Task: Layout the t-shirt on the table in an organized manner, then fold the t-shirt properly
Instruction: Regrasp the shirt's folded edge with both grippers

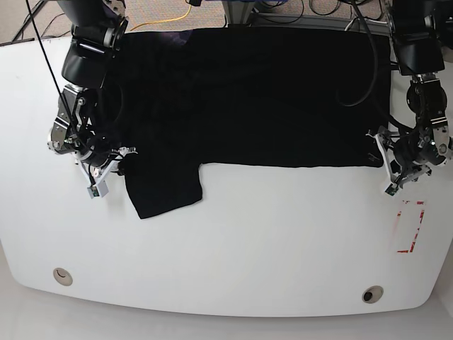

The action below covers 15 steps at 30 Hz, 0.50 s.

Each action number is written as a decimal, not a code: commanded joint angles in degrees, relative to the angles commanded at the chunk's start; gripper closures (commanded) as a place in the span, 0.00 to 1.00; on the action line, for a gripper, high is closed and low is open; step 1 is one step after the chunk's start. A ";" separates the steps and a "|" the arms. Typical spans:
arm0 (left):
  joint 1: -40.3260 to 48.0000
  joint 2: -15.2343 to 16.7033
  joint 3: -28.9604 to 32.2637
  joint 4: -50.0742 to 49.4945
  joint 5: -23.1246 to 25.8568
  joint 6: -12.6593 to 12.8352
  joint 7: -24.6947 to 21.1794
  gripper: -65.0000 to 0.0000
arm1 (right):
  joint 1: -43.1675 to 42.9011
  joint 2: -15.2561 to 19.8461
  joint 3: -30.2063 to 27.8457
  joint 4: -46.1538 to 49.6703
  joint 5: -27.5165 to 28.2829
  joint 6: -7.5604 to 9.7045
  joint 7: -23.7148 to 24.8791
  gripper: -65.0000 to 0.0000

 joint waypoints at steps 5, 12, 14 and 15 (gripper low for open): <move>-0.18 0.00 0.00 -6.86 -0.09 0.00 -4.57 0.35 | 0.00 -0.09 0.00 0.00 0.00 0.00 0.00 1.00; -0.26 -0.26 0.00 -13.89 -0.09 0.00 -8.53 0.34 | 0.00 0.00 0.00 0.00 0.00 0.00 0.00 1.00; -0.26 -0.35 0.00 -14.68 -0.09 0.00 -9.41 0.34 | 0.00 0.00 0.00 0.00 0.00 0.00 0.00 1.00; -0.26 -0.35 0.00 -14.86 -0.09 0.00 -9.85 0.34 | 0.00 0.00 0.00 0.00 0.00 0.00 0.00 1.00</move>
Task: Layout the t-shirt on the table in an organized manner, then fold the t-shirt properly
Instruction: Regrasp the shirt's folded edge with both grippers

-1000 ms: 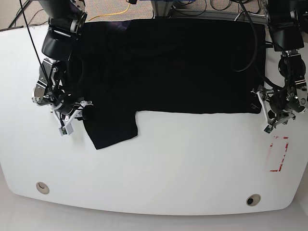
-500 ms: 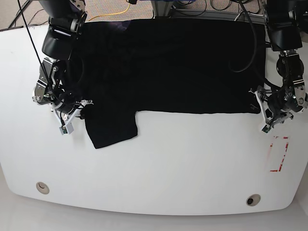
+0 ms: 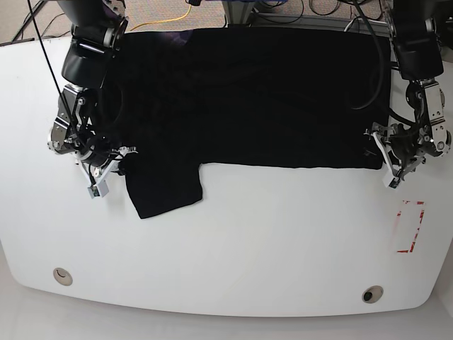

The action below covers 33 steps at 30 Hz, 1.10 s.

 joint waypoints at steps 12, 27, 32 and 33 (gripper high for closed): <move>-3.08 -0.79 1.93 -5.63 0.09 0.00 -1.93 0.34 | 0.00 0.00 0.00 0.00 0.00 0.00 0.00 1.00; -2.99 -0.35 10.81 -5.63 -0.26 0.00 -1.93 0.83 | 0.09 0.00 0.09 0.00 0.00 0.00 0.00 1.00; -2.99 -0.35 10.73 -5.27 -0.35 0.00 -1.93 0.93 | 0.18 0.09 0.09 0.00 0.00 0.00 0.00 1.00; -2.99 -0.35 10.73 -5.19 -0.35 0.00 -1.93 0.93 | 0.26 0.09 0.09 0.00 0.00 0.00 0.00 1.00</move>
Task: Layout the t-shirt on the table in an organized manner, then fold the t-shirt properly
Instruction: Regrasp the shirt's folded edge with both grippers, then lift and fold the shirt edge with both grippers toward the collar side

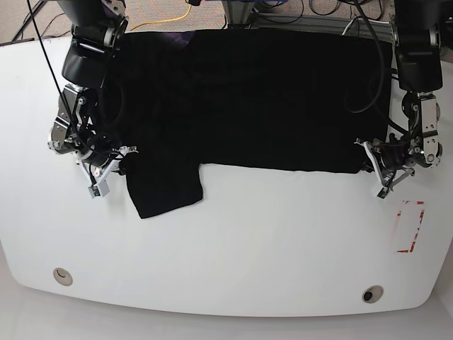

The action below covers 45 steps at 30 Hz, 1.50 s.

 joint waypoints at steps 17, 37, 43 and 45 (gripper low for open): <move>0.00 -0.09 -5.27 7.65 0.00 0.00 0.35 0.93 | -1.85 -0.53 0.09 20.04 0.53 0.00 -10.90 1.00; 8.26 -0.53 -8.79 25.76 0.00 0.00 7.21 0.93 | -14.59 -0.53 0.09 47.21 0.53 0.00 -19.69 1.00; 10.64 -0.44 -13.98 31.74 0.00 0.00 12.48 0.93 | -18.90 -0.53 0.18 52.04 0.53 0.00 -20.40 1.00; 12.40 -0.44 -15.21 33.41 0.09 0.00 12.48 0.93 | -20.48 -0.53 0.35 52.84 0.53 0.00 -20.40 1.00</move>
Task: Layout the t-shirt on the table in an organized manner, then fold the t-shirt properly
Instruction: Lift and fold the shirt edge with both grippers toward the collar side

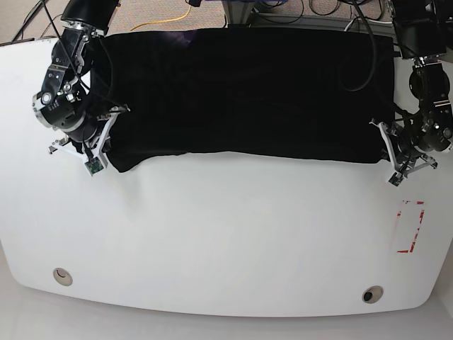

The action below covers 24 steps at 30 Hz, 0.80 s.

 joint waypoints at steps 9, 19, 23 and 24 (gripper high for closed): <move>7.38 -1.93 -0.35 5.71 -0.09 0.00 0.09 0.93 | -4.75 0.00 0.26 1.23 1.05 0.00 -3.87 1.00; 14.15 -1.93 -0.35 11.87 -0.18 0.00 2.90 0.93 | -6.33 0.44 7.03 1.32 11.16 0.00 -9.14 1.00; 14.42 -1.93 -0.53 12.22 -0.18 0.00 6.68 0.93 | -6.33 0.44 8.00 1.32 11.25 0.00 -10.81 1.00; 14.51 -1.93 -0.53 12.22 -0.18 0.00 7.21 0.93 | -6.42 0.35 8.00 1.32 11.25 0.00 -10.81 1.00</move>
